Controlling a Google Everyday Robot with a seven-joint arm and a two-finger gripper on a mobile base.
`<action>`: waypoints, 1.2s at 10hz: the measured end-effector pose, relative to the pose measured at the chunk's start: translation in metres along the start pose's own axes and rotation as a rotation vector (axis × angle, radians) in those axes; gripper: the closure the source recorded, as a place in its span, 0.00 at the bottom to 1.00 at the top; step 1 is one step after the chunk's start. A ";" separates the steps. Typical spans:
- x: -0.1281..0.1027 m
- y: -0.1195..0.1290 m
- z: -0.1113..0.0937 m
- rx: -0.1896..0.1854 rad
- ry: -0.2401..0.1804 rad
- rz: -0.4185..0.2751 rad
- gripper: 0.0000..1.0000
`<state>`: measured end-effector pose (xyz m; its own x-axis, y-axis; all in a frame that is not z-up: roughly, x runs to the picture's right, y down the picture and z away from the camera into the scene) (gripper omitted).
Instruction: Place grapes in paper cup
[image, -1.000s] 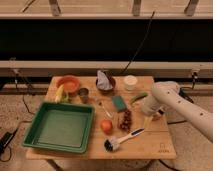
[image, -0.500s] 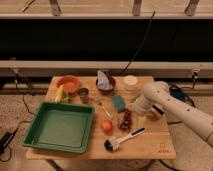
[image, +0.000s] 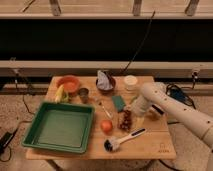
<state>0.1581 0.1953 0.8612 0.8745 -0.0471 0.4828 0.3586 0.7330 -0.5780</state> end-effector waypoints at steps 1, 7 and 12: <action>0.000 0.000 0.001 -0.004 -0.008 0.005 0.46; 0.012 0.005 -0.003 -0.010 -0.040 0.043 0.80; 0.012 0.006 -0.003 -0.012 -0.039 0.044 0.80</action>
<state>0.1721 0.1973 0.8615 0.8762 0.0116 0.4818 0.3242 0.7256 -0.6070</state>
